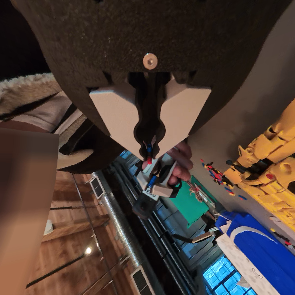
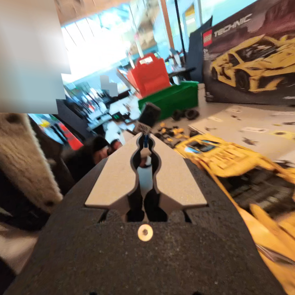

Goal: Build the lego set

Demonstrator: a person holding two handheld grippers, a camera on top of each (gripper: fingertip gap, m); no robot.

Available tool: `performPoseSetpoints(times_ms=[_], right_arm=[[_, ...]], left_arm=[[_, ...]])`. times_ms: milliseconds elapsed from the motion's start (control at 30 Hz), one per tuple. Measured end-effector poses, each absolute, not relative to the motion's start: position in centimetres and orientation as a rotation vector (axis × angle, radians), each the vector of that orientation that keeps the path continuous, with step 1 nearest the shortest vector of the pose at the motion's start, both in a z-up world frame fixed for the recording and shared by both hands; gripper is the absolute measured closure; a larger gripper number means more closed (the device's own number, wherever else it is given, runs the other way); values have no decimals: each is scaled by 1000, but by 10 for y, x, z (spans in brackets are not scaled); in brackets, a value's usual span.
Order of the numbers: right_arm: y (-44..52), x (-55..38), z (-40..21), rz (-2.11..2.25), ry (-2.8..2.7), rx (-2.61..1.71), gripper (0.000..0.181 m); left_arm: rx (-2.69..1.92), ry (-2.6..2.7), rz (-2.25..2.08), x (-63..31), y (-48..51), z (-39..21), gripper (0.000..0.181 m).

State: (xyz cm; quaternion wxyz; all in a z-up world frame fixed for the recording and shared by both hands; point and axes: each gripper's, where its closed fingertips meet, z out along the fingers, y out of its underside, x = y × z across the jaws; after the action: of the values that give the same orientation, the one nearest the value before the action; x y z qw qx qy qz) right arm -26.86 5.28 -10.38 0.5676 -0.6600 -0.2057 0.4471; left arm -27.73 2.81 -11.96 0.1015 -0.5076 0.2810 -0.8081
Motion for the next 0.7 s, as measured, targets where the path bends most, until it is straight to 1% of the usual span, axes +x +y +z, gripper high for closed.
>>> performPoseSetpoints(times_ms=[133,567,700], right_arm=[[54,-296,-106,1277,-424,-1543,179],[54,-291,-110,1333,-360,-1521,179],[55,-293,-106,1355,-350,-1504,178]], left_arm=[[-1495,877,-2333,-276,24,-120,175],[-1448,743,-2370,-285,41,-112,175],[-1506,785,-2342,-279,37,-120,175]])
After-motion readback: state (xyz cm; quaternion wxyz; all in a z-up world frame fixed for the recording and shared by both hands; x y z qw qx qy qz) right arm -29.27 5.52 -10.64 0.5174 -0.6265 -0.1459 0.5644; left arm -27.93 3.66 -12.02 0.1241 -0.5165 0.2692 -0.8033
